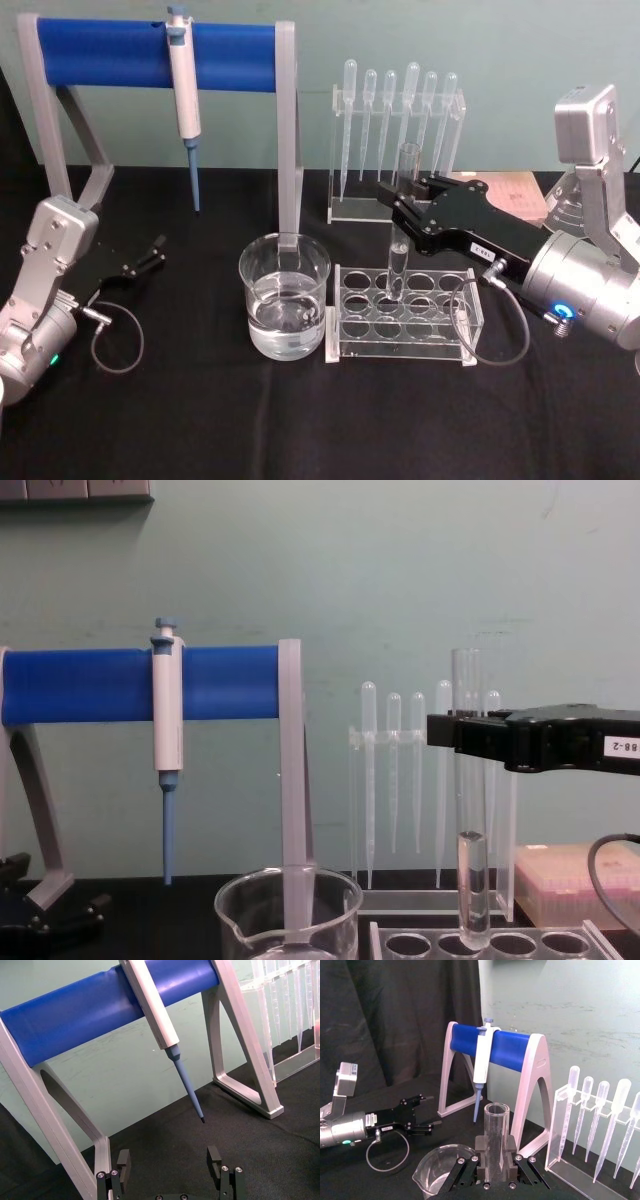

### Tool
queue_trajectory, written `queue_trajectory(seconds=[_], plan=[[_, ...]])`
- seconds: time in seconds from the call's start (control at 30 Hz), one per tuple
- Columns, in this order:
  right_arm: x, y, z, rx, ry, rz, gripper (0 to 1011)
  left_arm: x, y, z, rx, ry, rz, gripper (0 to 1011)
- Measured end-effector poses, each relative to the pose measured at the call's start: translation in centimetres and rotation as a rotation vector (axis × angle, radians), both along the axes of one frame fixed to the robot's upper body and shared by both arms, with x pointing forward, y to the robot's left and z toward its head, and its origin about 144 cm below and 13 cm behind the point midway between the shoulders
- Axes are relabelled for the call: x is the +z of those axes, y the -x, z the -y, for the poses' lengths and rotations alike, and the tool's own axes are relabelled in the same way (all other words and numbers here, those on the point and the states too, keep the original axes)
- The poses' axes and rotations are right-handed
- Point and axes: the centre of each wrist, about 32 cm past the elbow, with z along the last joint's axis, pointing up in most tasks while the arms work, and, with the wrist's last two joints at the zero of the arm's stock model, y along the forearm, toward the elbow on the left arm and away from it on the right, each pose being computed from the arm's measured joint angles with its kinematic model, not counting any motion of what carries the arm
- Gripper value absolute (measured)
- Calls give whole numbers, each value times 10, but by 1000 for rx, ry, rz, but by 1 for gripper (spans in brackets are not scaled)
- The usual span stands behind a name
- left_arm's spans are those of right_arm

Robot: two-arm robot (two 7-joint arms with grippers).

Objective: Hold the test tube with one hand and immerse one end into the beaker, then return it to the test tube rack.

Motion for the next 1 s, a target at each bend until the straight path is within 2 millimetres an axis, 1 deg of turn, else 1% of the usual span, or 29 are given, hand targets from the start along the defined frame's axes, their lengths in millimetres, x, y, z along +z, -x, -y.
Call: queue_trajectory(seconds=[1.0], plan=[[0,0,0,0,0,0,225,0,0,0,0,0,0,1000]])
